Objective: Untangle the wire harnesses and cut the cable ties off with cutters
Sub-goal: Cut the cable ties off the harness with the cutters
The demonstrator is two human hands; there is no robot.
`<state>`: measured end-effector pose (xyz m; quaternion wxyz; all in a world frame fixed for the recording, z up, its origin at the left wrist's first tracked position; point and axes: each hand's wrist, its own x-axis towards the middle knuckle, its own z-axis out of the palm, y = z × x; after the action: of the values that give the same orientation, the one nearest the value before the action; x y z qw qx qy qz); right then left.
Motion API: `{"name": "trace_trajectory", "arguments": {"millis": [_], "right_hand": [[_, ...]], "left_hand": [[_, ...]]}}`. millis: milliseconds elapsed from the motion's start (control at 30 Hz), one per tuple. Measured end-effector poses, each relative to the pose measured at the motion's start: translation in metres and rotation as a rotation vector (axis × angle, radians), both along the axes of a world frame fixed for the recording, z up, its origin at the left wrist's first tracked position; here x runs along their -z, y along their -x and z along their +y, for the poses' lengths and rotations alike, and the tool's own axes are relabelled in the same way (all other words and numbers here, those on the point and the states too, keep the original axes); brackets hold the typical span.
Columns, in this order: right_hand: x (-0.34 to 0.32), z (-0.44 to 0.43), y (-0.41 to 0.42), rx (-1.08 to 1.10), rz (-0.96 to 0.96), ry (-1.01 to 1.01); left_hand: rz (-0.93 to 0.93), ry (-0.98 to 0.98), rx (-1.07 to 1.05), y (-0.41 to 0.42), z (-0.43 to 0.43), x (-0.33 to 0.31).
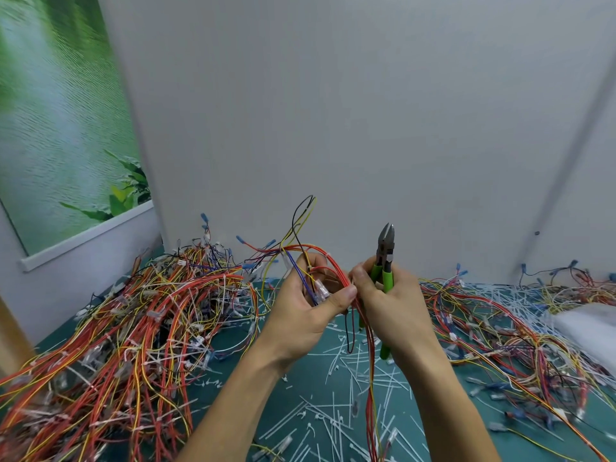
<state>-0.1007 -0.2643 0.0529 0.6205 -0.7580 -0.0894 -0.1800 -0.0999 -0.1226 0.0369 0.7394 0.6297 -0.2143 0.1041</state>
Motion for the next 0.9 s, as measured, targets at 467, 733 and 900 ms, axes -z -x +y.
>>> {"name": "trace_trajectory", "arguments": {"millis": [467,733,900], "right_hand": [[-0.0084,-0.0003,0.0078,-0.046,-0.032,-0.113],[-0.0057,-0.0037,0.0037,-0.042,0.017,-0.091],[-0.0081,-0.0071,0.0021,-0.068,0.085,-0.118]], "left_hand": [[-0.064,-0.011,0.042,0.0065,0.0018,-0.005],[-0.042,0.01,0.026,0.0033,0.0018,-0.0026],[-0.002,0.075,-0.05,0.0001,-0.0009,-0.0022]]}}
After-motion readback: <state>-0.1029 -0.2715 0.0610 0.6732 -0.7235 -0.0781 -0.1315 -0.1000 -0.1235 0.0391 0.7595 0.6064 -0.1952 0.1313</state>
